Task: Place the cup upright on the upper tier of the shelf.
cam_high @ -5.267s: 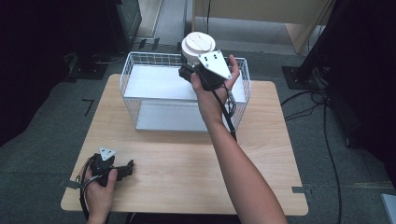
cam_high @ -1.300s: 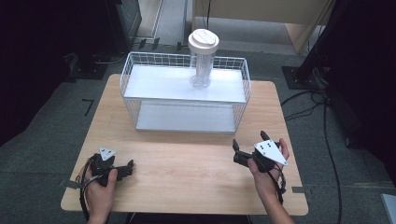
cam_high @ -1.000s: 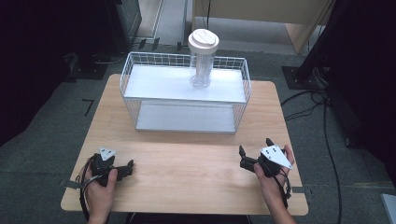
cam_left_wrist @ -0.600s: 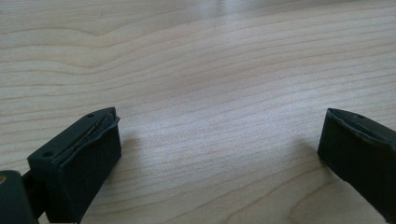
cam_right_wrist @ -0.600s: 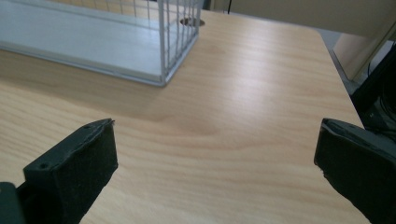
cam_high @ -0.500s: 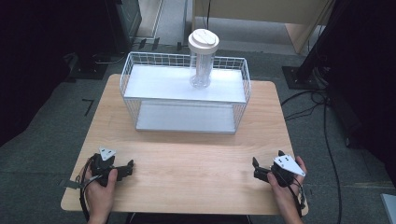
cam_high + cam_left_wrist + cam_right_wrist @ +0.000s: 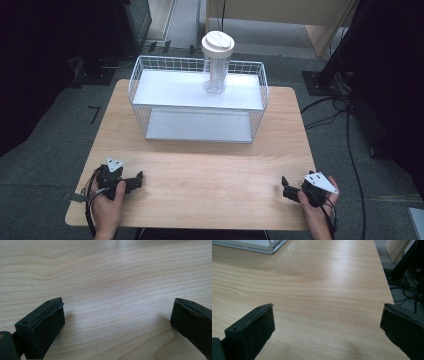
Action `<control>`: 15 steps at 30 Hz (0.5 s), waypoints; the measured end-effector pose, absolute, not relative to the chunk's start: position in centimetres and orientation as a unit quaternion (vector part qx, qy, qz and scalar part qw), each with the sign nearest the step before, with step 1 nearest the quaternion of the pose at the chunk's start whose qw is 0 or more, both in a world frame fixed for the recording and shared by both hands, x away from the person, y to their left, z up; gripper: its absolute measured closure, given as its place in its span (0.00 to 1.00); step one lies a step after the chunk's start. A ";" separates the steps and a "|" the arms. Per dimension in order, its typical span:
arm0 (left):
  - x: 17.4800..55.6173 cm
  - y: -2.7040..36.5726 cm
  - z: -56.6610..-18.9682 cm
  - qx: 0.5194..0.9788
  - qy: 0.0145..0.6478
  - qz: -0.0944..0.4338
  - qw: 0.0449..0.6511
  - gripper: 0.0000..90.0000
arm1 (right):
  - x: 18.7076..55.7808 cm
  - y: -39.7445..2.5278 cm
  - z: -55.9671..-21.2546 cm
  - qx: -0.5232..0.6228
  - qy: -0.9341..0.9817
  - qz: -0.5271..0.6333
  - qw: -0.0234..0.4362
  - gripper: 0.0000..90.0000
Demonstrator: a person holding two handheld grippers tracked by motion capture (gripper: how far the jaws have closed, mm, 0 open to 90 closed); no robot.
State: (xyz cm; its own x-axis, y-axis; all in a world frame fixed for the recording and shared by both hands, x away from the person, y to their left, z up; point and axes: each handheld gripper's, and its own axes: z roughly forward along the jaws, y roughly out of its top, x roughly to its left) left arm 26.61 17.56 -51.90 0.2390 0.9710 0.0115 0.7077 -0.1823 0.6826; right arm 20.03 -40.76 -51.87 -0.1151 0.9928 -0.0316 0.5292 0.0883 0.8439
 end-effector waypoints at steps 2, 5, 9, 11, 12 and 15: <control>26.6 17.6 -51.9 0.733 0.572 0.231 0.286 0.00 | 20.1 -41.1 -52.1 0.586 0.658 0.349 0.321 0.00; 26.6 17.6 -51.9 0.733 0.572 0.230 0.286 0.00 | 20.1 -41.5 -52.1 0.590 0.663 0.343 0.307 0.00; 26.6 17.6 -51.9 0.734 0.572 0.231 0.285 0.00 | 20.2 -41.7 -52.4 0.599 0.680 0.308 0.290 0.00; 26.6 17.6 -51.9 0.733 0.572 0.231 0.286 0.00 | 20.2 -42.1 -52.4 0.607 0.680 0.303 0.278 0.00; 26.6 17.6 -51.9 0.733 0.572 0.231 0.286 0.00 | 20.2 -42.2 -52.5 0.612 0.681 0.302 0.265 0.00; 26.6 17.6 -51.9 0.734 0.572 0.231 0.285 0.00 | 20.2 -42.5 -52.6 0.617 0.686 0.297 0.245 0.00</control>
